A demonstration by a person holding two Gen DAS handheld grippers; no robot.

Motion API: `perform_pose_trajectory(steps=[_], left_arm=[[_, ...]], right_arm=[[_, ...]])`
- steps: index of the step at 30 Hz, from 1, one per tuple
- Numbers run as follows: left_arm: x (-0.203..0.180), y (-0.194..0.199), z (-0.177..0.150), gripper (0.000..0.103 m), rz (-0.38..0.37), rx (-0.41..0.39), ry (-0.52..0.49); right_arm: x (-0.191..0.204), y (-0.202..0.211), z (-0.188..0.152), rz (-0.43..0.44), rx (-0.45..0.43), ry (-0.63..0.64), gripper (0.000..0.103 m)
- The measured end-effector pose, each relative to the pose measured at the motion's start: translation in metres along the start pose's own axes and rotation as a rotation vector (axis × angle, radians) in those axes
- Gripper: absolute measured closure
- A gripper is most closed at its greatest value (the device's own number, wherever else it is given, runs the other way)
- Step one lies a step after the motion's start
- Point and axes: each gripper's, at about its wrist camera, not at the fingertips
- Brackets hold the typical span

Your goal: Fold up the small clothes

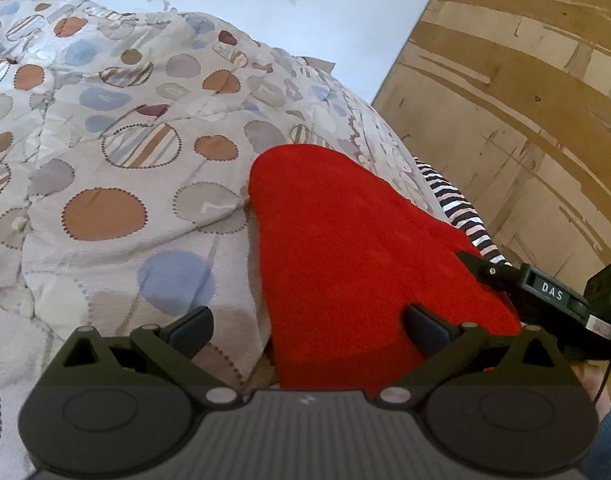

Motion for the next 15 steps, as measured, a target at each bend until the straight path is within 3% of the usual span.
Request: perform_pose_trajectory(steps=[3, 9, 15], left_arm=[[0.0, -0.003, 0.001, 0.0, -0.011, 0.012, -0.002], [0.003, -0.007, 0.004, 0.0, -0.03, 0.038, 0.001], [0.004, -0.011, 0.005, 0.0, -0.049, 0.057, 0.015]], right_arm=[[-0.007, -0.003, 0.0, 0.012, 0.014, -0.047, 0.012], [0.0, 0.0, 0.0, 0.017, 0.006, -0.006, 0.023], [-0.004, -0.004, -0.001, 0.016, 0.027, -0.038, 0.021]])
Point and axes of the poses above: each gripper's, at about its wrist camera, not at the fingertips, and y roughly against the way its jaws point, x to its left, z to its top, and after that the axes turned 2 degrees about -y, right-handed
